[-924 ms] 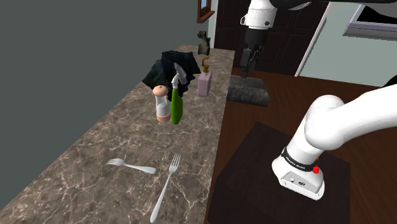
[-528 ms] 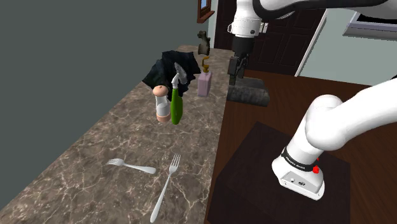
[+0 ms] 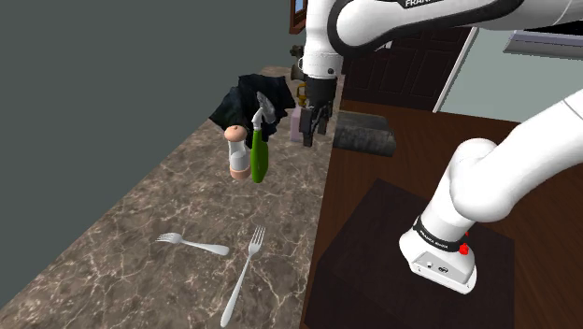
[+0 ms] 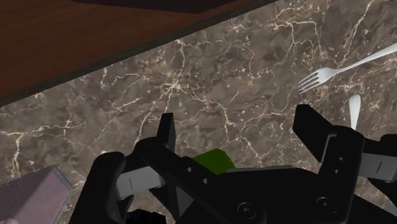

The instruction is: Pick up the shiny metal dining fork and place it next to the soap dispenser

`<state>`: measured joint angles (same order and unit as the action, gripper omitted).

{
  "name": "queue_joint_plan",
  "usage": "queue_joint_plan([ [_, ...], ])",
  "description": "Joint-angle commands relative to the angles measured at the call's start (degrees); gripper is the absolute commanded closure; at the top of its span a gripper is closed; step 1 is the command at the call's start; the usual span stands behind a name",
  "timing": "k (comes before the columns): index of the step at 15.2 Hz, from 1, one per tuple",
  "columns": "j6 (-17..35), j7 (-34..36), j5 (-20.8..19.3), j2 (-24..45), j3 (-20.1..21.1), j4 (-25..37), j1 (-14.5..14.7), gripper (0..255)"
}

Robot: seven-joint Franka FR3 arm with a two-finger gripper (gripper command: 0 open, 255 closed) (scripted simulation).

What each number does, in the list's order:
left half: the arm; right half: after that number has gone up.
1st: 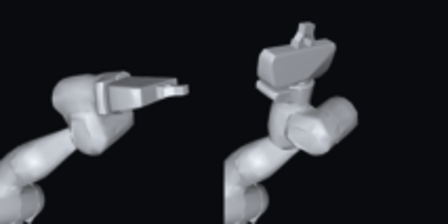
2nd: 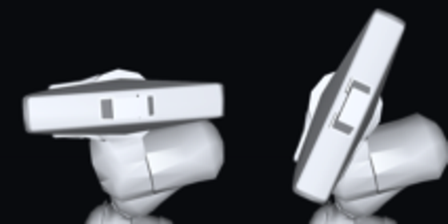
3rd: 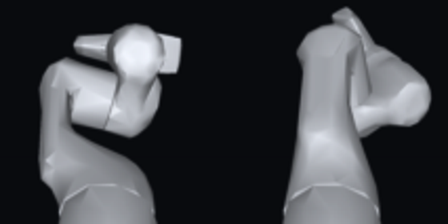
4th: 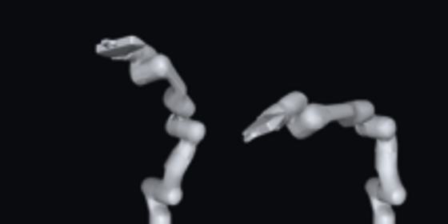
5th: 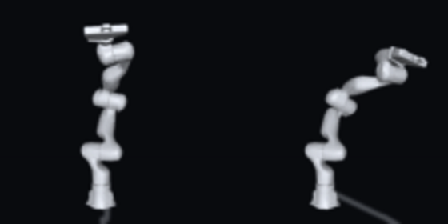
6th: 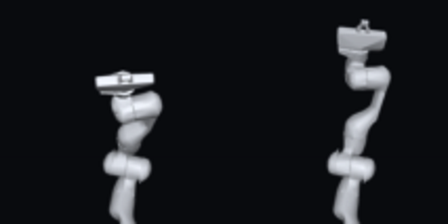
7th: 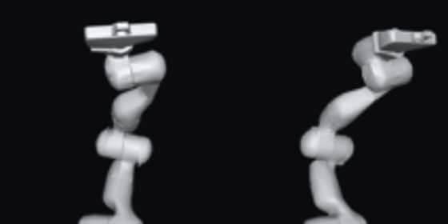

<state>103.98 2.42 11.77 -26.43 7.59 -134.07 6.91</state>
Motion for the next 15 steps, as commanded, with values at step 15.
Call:
queue_joint_plan([
  [15,13.15,8.91,-0.67,29.96,10.13,17.71,6.56,0],
])
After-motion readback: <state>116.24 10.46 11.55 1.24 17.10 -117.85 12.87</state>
